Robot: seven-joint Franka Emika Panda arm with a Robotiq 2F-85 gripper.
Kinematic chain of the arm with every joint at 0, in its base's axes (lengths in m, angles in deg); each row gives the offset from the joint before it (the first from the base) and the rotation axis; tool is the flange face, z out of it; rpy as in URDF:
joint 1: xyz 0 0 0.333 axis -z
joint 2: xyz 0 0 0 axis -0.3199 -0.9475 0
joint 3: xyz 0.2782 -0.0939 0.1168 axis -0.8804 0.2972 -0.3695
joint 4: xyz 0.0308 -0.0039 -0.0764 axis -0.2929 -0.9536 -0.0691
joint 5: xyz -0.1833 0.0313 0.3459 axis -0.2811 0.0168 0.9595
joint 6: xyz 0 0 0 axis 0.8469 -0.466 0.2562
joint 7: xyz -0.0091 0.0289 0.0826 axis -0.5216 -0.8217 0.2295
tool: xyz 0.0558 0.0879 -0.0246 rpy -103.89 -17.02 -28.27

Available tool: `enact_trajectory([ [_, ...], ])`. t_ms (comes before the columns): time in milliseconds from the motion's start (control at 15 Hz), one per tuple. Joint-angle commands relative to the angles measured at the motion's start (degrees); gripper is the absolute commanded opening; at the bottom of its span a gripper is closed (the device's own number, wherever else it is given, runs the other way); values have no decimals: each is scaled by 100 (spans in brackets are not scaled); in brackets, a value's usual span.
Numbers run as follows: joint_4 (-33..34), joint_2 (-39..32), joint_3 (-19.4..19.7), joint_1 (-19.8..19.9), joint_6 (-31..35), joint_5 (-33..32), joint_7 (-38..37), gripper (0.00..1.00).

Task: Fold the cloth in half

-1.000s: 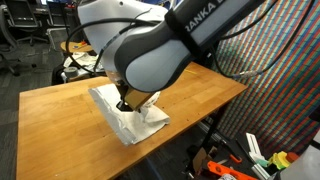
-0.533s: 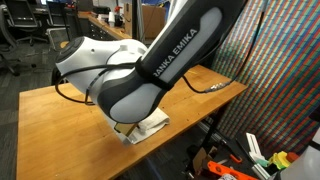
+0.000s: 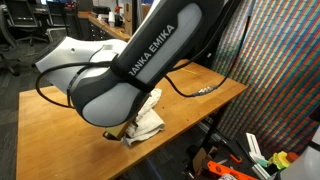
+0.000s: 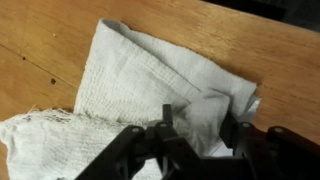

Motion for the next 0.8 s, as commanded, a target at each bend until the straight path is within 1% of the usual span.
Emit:
enact_trajectory([
  [0,-82,429,-59,170,270,876,1110,81],
  [133,-82,673,35,215,219,1184,1325,97],
  [200,-72,778,86,250,207,1265,1355,100],
  [400,74,1040,299,466,146,1282,1504,100],
  [467,174,1058,345,568,18,1363,1716,100],
  [600,327,1000,421,808,-100,1659,2386,100],
  [667,403,937,436,933,-286,1950,2835,100],
  [733,443,880,463,1028,-428,2100,3176,100],
])
